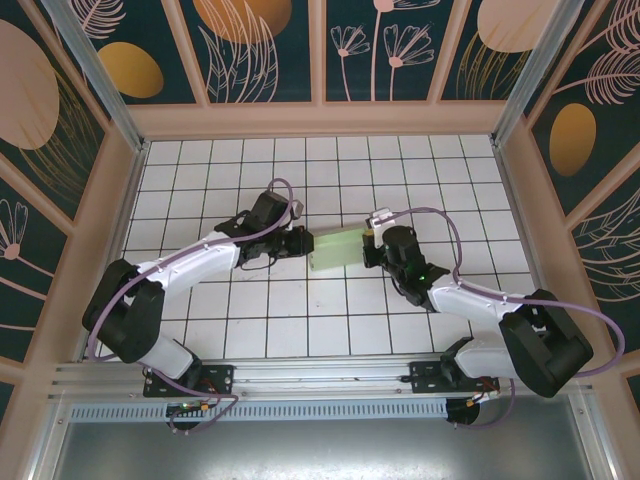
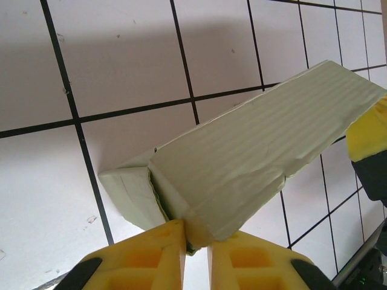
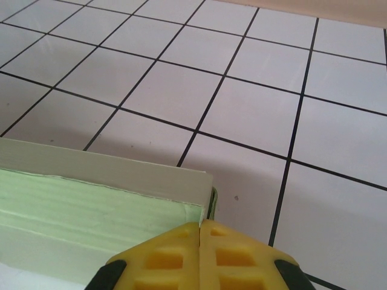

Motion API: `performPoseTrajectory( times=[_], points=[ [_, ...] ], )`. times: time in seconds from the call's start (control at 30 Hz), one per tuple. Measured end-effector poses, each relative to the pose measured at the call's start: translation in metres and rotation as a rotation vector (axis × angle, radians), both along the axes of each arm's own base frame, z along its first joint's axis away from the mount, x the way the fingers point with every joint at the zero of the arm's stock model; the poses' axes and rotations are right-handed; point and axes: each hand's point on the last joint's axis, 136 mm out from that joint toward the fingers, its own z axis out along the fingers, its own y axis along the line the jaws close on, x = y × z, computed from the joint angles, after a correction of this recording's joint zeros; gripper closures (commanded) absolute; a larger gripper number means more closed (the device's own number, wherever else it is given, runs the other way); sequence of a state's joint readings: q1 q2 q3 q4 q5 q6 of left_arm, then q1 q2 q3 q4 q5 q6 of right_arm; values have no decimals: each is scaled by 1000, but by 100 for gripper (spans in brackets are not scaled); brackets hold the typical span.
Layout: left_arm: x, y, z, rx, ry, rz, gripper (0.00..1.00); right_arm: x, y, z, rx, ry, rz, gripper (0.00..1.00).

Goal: Fold the paper box

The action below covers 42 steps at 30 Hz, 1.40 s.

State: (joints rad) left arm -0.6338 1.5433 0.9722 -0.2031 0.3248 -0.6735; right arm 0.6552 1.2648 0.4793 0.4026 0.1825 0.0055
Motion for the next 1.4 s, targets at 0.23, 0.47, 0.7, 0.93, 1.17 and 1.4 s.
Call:
performPoseTrajectory(
  times=[0.23,0.47,0.7,0.93,1.17,1.4],
  points=[
    [-6,-6,4,-21,-7,-45,61,-1,0,-1,0,-12,5,100],
    [-7,-4,22,-57,-73,-46,40,-5,7,-1,8,-13,30,100],
    [7,0,26,-81,-84,70,40,-7,10,-1,14,-10,47,100],
    [10,4,29,-92,-100,108,39,-8,10,-2,17,-13,48,100],
    [1,18,52,-131,-177,137,35,-10,14,-1,24,-10,69,100],
    [7,14,34,-140,-117,171,49,-11,15,-1,25,-10,73,100]
  ],
)
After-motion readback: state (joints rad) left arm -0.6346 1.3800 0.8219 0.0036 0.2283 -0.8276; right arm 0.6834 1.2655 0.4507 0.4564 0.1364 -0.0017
